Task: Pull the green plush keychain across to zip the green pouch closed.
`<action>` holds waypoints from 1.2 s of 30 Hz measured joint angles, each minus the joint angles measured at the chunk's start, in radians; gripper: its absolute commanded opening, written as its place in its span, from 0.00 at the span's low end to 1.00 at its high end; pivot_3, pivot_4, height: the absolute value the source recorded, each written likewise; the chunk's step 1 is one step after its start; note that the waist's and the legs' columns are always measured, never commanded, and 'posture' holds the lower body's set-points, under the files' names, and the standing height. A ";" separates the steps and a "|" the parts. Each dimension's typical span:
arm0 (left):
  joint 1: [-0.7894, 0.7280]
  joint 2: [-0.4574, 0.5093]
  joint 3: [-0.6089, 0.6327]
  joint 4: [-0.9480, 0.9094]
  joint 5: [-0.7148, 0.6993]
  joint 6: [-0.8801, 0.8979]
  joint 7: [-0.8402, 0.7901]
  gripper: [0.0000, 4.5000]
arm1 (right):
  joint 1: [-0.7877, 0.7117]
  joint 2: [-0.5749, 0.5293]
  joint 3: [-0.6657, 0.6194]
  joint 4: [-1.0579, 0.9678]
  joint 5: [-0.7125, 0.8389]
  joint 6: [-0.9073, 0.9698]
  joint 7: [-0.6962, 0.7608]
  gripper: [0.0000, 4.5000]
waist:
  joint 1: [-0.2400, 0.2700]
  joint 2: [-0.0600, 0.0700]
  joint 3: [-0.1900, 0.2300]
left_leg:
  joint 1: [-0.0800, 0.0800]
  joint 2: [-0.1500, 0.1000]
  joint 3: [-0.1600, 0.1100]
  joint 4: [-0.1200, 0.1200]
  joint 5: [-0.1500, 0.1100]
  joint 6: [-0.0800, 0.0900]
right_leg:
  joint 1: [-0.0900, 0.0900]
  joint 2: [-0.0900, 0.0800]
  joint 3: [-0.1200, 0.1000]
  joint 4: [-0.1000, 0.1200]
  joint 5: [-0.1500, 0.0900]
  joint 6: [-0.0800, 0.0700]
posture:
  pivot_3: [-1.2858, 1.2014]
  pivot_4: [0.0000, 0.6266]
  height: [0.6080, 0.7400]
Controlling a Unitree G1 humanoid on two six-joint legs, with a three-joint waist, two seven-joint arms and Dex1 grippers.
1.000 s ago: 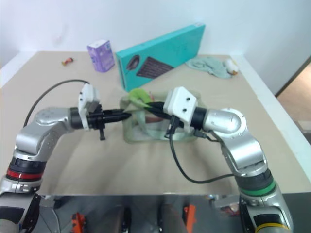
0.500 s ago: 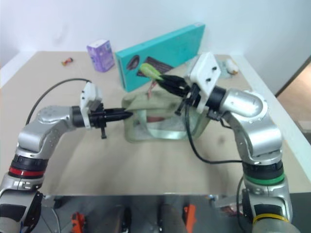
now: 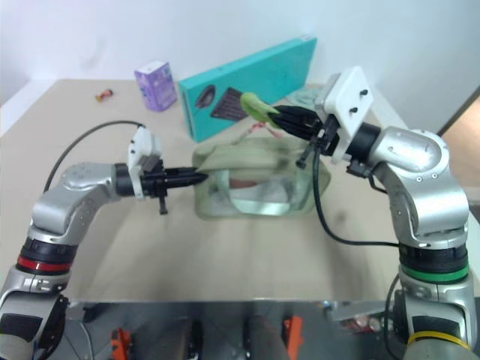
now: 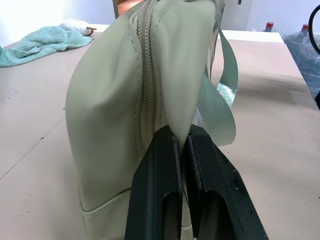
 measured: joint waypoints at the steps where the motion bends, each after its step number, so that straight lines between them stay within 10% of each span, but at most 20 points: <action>1: -0.001 0.000 -0.001 0.000 0.000 0.000 0.001 0.00 | 0.004 -0.005 -0.008 0.002 0.000 -0.003 0.001 0.01 | 0.000 0.000 0.000 | 0.000 0.000 0.000 0.000 0.000 0.000 | 0.000 0.000 0.000 0.000 0.000 0.000 | 0.52 0.24 1.00; 26: -0.031 -0.004 -0.032 -0.002 0.022 0.008 0.021 0.00 | 0.401 -0.262 -0.263 0.372 -0.217 -0.339 -0.005 0.01 | 0.002 0.001 0.000 | 0.001 -0.001 0.003 0.000 0.001 0.001 | 0.000 0.000 0.003 0.000 0.000 0.000 | 0.52 0.24 1.00; 36: -0.042 -0.021 -0.042 0.008 0.039 0.007 0.035 0.00 | 0.460 -0.112 -0.160 0.380 -0.292 -0.403 -0.099 0.01 | -0.003 0.002 0.000 | 0.003 0.000 0.003 0.000 0.001 0.001 | 0.001 0.001 0.004 0.000 0.001 0.001 | 0.52 0.24 1.00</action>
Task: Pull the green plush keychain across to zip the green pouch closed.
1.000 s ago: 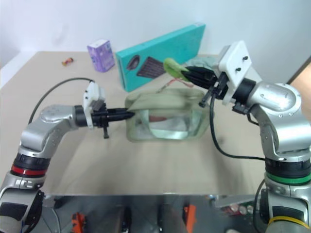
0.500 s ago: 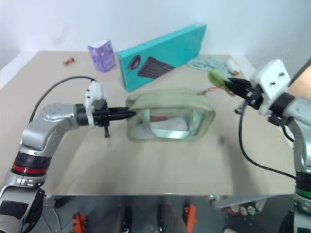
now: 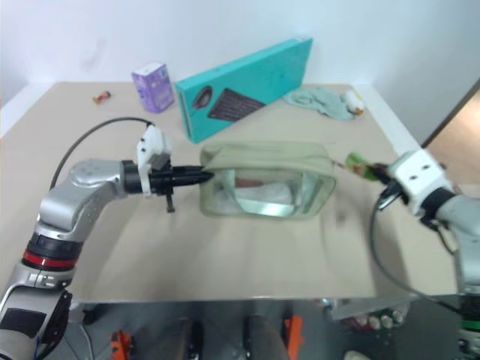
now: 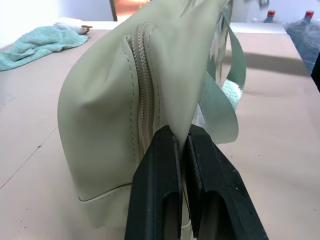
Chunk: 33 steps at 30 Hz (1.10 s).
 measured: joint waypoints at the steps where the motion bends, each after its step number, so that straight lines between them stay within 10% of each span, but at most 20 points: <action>1: -0.002 -0.002 0.000 0.001 0.003 0.000 0.003 0.00 | -0.006 0.016 0.026 0.001 -0.010 0.000 -0.011 0.01 | 0.000 0.000 0.000 | 0.000 0.000 0.000 0.000 0.000 0.000 | 0.000 0.000 0.000 0.000 0.000 0.000 | 0.52 0.24 1.00; 20: -0.008 -0.013 -0.002 0.008 0.016 0.002 0.035 0.00 | -0.013 0.053 0.137 0.198 -0.121 -0.196 -0.052 0.01 | 0.000 0.000 0.000 | 0.001 -0.001 0.002 0.000 0.001 0.001 | 0.001 -0.001 0.002 0.000 0.000 -0.001 | 0.52 0.24 1.00; 23: -0.008 -0.026 0.005 0.012 0.005 0.022 0.050 0.00 | -0.025 0.070 0.129 0.186 -0.080 -0.163 -0.042 0.22 | 0.000 0.000 0.000 | 0.001 -0.001 0.002 0.000 0.001 0.001 | 0.001 -0.001 0.002 0.000 0.000 -0.001 | 0.52 0.24 1.00; 33: -0.029 0.031 0.167 0.028 -0.137 0.115 0.042 0.84 | 0.148 0.033 -0.087 -0.217 0.195 0.156 0.043 0.99 | 0.002 0.000 0.000 | -0.001 0.000 -0.002 -0.001 0.001 0.001 | 0.000 0.000 0.000 0.000 0.000 0.001 | 0.52 0.24 1.00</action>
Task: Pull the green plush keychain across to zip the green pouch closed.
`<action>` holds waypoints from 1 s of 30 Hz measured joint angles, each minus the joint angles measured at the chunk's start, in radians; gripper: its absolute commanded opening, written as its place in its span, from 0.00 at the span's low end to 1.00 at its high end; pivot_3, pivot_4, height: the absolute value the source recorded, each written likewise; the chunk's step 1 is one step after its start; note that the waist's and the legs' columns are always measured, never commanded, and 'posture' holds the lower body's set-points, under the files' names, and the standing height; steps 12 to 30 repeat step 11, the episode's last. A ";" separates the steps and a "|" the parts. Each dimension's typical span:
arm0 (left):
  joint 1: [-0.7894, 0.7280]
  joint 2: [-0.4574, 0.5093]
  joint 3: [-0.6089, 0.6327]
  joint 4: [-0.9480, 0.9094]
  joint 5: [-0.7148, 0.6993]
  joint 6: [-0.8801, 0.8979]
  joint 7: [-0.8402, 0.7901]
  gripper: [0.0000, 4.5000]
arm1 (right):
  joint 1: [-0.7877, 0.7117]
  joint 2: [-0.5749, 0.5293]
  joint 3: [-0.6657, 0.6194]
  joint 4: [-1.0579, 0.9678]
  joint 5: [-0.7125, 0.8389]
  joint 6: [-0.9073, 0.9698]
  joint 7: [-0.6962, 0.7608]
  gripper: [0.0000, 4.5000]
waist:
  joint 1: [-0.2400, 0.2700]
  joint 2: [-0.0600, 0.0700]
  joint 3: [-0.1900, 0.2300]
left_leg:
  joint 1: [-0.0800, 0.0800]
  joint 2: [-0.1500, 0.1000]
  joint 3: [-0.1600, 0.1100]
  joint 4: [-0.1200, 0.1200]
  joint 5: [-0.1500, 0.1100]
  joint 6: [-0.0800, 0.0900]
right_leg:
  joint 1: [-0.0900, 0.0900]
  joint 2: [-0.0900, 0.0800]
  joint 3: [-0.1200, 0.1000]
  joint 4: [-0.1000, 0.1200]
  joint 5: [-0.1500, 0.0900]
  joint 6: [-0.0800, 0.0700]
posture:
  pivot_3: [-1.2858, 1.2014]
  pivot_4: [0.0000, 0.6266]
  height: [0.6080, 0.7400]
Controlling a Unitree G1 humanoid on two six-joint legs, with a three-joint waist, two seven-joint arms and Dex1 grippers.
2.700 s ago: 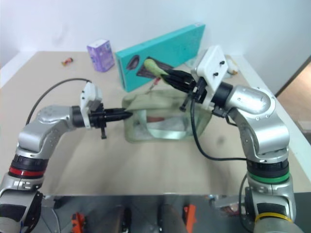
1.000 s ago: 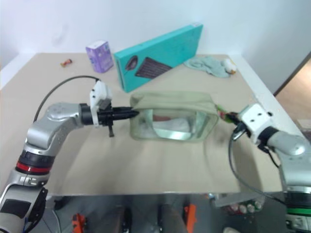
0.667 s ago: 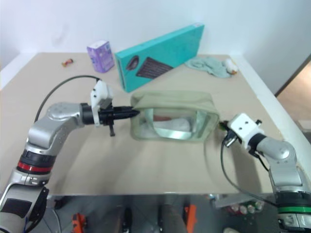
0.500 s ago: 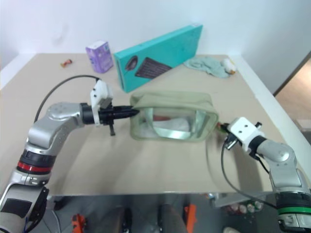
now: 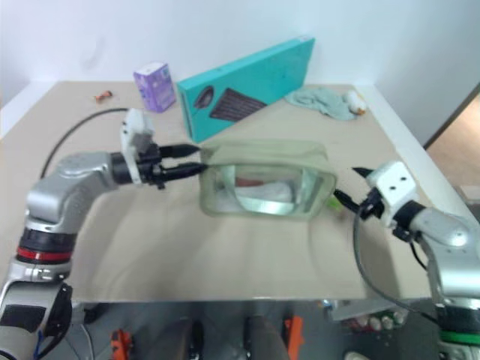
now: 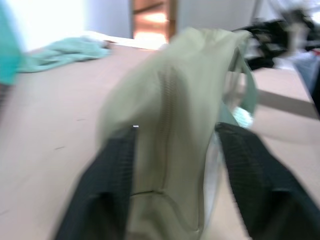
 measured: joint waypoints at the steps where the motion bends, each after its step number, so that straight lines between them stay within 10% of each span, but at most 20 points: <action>1: 0.002 0.020 0.044 -0.001 -0.019 0.016 0.012 0.91 | 0.052 -0.001 -0.035 -0.041 0.019 0.024 0.012 1.00 | 0.000 0.000 0.000 | 0.000 0.000 -0.001 0.000 0.000 0.000 | 0.000 0.000 -0.001 0.000 -0.001 0.000 | 0.52 0.24 1.00; 11: 0.454 0.060 0.079 -0.160 0.164 -0.131 0.184 0.96 | 0.303 0.200 -0.100 -0.288 0.061 0.094 -0.088 1.00 | -0.002 0.002 -0.002 | 0.012 0.002 0.008 -0.005 0.000 -0.001 | 0.005 -0.006 0.002 0.000 -0.003 -0.006 | 0.52 0.24 1.00; 30: 0.454 0.060 0.079 -0.160 0.164 -0.131 0.184 0.96 | 0.303 0.200 -0.100 -0.288 0.061 0.094 -0.088 1.00 | -0.002 0.002 -0.002 | 0.012 0.002 0.008 -0.005 0.000 -0.001 | 0.005 -0.006 0.002 0.000 -0.003 -0.006 | 0.52 0.24 1.00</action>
